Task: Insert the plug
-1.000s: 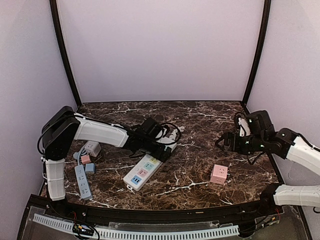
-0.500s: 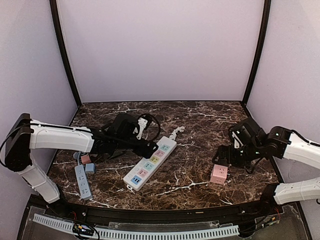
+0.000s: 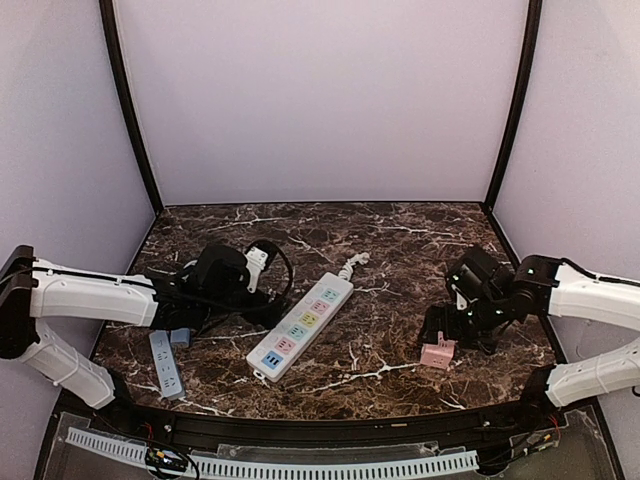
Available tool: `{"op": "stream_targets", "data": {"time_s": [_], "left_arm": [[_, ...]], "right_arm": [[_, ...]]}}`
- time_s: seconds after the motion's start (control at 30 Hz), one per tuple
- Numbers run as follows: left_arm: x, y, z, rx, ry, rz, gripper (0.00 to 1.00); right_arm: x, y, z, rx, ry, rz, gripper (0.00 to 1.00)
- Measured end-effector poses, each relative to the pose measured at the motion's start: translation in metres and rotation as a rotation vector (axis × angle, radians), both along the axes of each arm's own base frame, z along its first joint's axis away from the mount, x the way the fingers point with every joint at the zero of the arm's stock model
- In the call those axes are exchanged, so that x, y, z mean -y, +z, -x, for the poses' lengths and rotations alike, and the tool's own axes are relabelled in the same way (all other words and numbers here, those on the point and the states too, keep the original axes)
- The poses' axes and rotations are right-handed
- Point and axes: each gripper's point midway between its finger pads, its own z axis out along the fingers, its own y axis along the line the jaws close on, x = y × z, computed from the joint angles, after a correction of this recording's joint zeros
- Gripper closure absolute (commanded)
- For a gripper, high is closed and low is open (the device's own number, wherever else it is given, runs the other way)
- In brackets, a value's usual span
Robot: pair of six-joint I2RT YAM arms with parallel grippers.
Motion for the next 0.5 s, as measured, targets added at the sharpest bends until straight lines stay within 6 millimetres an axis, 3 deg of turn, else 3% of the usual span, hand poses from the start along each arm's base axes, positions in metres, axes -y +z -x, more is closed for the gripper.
{"op": "stream_targets", "data": {"time_s": [0.2, 0.4, 0.5], "left_arm": [[-0.007, 0.005, 0.004, 0.037, -0.005, 0.019, 0.02], [-0.006, 0.006, 0.005, 0.06, -0.025, 0.026, 0.01], [-0.004, 0.008, 0.005, 0.07, -0.034, 0.032, 0.0]], "right_arm": [[0.0, -0.006, 0.003, -0.016, 0.002, 0.015, 0.11], [-0.002, -0.012, 0.003, -0.029, 0.014, 0.026, 0.32], [-0.004, -0.016, 0.003, -0.032, 0.022, 0.033, 0.36]]}}
